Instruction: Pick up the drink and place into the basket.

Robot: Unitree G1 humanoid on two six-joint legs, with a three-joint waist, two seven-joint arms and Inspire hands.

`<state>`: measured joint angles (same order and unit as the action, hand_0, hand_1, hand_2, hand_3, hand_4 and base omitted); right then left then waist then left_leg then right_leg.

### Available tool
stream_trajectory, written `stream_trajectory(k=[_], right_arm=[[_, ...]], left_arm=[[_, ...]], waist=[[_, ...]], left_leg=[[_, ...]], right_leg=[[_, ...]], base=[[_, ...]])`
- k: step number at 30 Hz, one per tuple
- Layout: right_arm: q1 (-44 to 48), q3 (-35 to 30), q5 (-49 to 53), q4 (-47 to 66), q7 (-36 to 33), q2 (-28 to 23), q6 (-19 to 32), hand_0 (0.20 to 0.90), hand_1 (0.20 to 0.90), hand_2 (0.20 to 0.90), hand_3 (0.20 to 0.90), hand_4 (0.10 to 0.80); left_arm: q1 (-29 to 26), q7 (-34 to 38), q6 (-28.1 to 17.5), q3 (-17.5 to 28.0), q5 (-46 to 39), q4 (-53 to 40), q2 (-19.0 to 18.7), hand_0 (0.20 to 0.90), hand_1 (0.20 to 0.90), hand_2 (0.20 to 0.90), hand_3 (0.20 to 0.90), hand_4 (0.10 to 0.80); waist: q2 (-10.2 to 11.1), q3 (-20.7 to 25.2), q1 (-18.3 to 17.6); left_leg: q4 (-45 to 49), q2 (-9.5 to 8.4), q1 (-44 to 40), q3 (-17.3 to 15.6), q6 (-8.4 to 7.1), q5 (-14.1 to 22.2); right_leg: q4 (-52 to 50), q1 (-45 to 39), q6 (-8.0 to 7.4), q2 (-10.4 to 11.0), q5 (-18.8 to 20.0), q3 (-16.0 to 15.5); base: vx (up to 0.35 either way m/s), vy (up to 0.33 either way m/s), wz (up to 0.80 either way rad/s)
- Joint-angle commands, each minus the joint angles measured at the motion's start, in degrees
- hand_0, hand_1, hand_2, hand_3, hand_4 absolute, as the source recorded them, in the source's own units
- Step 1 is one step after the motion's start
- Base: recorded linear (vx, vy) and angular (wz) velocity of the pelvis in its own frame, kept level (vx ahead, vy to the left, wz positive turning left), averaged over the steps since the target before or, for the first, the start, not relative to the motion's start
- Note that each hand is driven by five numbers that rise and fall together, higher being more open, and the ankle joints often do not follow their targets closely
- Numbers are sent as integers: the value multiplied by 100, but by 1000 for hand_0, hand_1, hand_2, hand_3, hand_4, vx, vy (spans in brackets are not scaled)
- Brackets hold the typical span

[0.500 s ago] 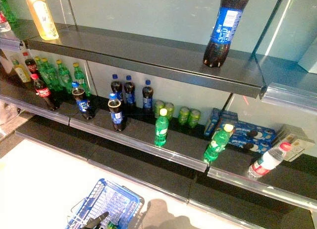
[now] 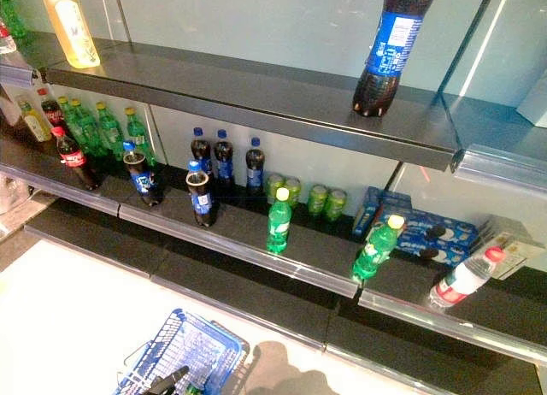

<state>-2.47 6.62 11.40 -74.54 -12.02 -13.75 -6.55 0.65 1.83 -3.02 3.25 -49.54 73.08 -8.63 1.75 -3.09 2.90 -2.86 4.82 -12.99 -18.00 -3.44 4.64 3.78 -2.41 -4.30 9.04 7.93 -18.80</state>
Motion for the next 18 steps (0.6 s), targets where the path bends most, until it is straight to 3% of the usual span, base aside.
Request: stream_trajectory(k=[1, 4, 5, 11, 14, 15, 18], right_arm=[[459, -131, 9, -96, -1031, -307, 523, 900, 900, 900, 900, 800], [555, -212, -17, 241, -1339, -478, 736, 900, 900, 900, 900, 800], [615, -253, 89, 463, -1343, -574, 1067, 900, 900, 900, 900, 800], [838, -303, 394, 1783, -815, -1086, 2001, 900, 900, 900, 900, 800], [611, -383, 396, 2790, -828, -1187, 1993, 900, 900, 900, 900, 800], [419, -296, 306, 4051, -1142, -1184, 1800, 900, 900, 900, 900, 800], [195, -326, -105, 5479, -1458, -1082, 1709, 900, 900, 900, 900, 800]], left_arm=[[-230, -86, -174, -115, 218, -184, -307, 300, 300, 300, 200, 100], [-200, -32, -131, -114, 214, -264, -345, 300, 300, 300, 200, 100], [-174, -5, -107, -130, 225, -319, -365, 300, 300, 300, 200, 100], [-11, 54, -16, -150, 275, -563, -471, 300, 300, 300, 200, 100], [121, 87, 90, 29, 379, -828, -479, 300, 300, 300, 200, 100], [230, 272, 152, -11, 292, -1147, -414, 300, 300, 300, 200, 100], [411, 414, 98, -2, 252, -1429, -233, 300, 300, 300, 200, 100]], waist=[[35, -170, 49], [64, -189, 69], [82, -199, 90], [113, -214, 157], [119, -218, 98], [115, -252, 24], [86, -268, -90]], left_leg=[[14, 352, 193, 152, -171, -270], [22, 371, 203, 156, -169, -273], [25, 376, 214, 170, -158, -268], [77, 394, 257, 228, -153, -244], [115, 402, 313, 204, -172, -244], [156, 380, 337, 205, -145, -224], [173, 357, 335, 172, -114, -199]], right_leg=[[-187, -375, -633, 583, -215, 8], [-184, -378, -655, 584, -208, 11], [-177, -384, -664, 583, -208, 7], [-155, -420, -697, 606, -202, -68], [-165, -355, -721, 608, -179, -31], [-175, -325, -733, 623, -177, 6], [-187, -297, -728, 632, -197, 60]], base=[[0, 0, 0], [-10, -12, 0], [-28, -32, 0], [-12, -10, 0], [-45, 5, 1], [-64, 28, 0], [-45, 39, -3]])
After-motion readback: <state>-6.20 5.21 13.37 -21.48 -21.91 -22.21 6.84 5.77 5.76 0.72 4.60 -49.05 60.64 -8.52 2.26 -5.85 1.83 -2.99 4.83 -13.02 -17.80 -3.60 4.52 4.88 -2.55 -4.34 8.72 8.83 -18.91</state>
